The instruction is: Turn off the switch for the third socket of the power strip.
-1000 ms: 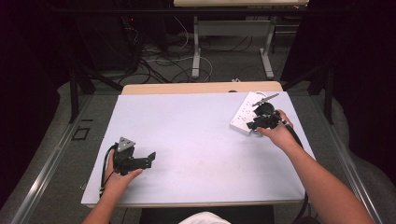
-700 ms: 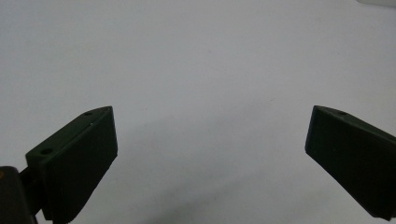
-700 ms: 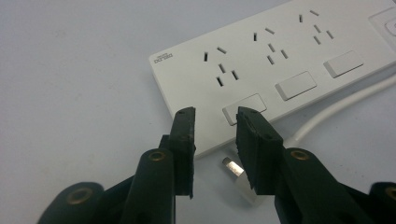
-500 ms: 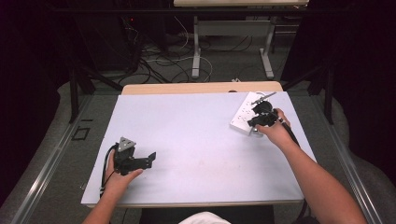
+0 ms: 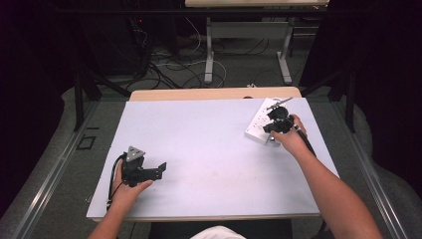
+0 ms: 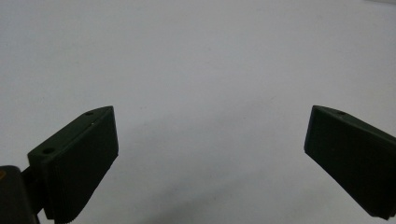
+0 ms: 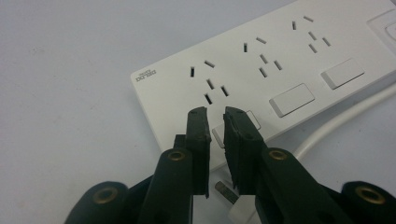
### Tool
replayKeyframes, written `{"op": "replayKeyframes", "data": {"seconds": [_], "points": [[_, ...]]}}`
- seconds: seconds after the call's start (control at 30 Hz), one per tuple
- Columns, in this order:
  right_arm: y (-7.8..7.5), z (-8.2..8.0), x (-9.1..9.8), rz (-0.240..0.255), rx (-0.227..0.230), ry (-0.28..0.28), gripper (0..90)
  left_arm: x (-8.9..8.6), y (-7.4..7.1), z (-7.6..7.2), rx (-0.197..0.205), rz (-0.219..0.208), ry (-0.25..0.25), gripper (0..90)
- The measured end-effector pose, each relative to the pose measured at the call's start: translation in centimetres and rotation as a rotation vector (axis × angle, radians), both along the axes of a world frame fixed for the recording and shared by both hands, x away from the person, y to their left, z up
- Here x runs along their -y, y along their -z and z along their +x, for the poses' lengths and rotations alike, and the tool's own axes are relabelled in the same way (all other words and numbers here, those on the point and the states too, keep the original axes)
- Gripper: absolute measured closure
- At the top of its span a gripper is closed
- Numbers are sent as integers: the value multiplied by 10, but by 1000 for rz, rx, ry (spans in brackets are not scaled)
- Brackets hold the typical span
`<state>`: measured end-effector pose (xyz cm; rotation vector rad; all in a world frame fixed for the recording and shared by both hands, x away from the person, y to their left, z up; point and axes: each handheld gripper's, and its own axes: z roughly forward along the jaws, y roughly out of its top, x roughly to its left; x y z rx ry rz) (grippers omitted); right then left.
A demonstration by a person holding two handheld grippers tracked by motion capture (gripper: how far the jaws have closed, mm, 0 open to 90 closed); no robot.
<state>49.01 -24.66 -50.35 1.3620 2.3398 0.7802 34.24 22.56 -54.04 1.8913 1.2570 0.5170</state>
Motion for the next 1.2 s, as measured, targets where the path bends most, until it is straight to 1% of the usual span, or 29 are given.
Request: {"op": "replayKeyframes", "data": {"seconds": [0.13, 0.2, 0.27, 0.37, 0.47, 0.5, 0.53, 0.57, 0.6, 0.67, 0.83, 0.87, 1.0, 1.03, 1.07, 1.2], "points": [[2, 1, -2, 0, -12, 7, 832, 0, 0, 0, -6, 1, 3, 27], [3, 3, -2, -6, -7, 11, 834, 0, 0, 0, 0, 1, -3, 27], [3, 3, -2, -2, -8, 19, 838, 0, 0, 0, 1, 1, -1, 29], [4, 5, -1, -9, -4, 20, 840, 0, 0, 0, -2, 2, -2, 31], [5, 6, -1, 0, -14, 19, 837, 0, 1, 0, -3, 2, -1, 31], [6, 6, -1, -3, -9, 21, 837, 0, 1, 0, -3, 2, -1, 31], [6, 6, -1, -1, -13, 12, 837, 0, 1, 0, -3, 2, -2, 31], [7, 7, -1, 7, -4, 13, 835, 0, 1, 0, -3, 2, -1, 31], [6, 6, -1, -2, -12, 16, 833, 0, 1, 0, -3, 2, -2, 32], [7, 7, -1, -11, -10, 13, 833, 0, 1, 0, -3, 3, -2, 32], [9, 7, -3, -16, -15, 17, 829, 0, 1, 1, -1, 3, -1, 32], [9, 8, -3, -19, -17, 14, 826, 0, 0, 1, 1, 10, 1, 33], [11, 9, -3, -19, -22, 6, 825, 0, 0, 0, -4, 11, -1, 38], [11, 8, -4, -25, -25, 7, 826, -1, 0, 0, -13, 14, 4, 38], [12, 9, -4, -30, -26, 7, 827, -1, 0, 0, -11, 13, 3, 39], [12, 9, -4, -41, -15, 6, 845, -1, 0, 0, -12, 15, 2, 40]]}}
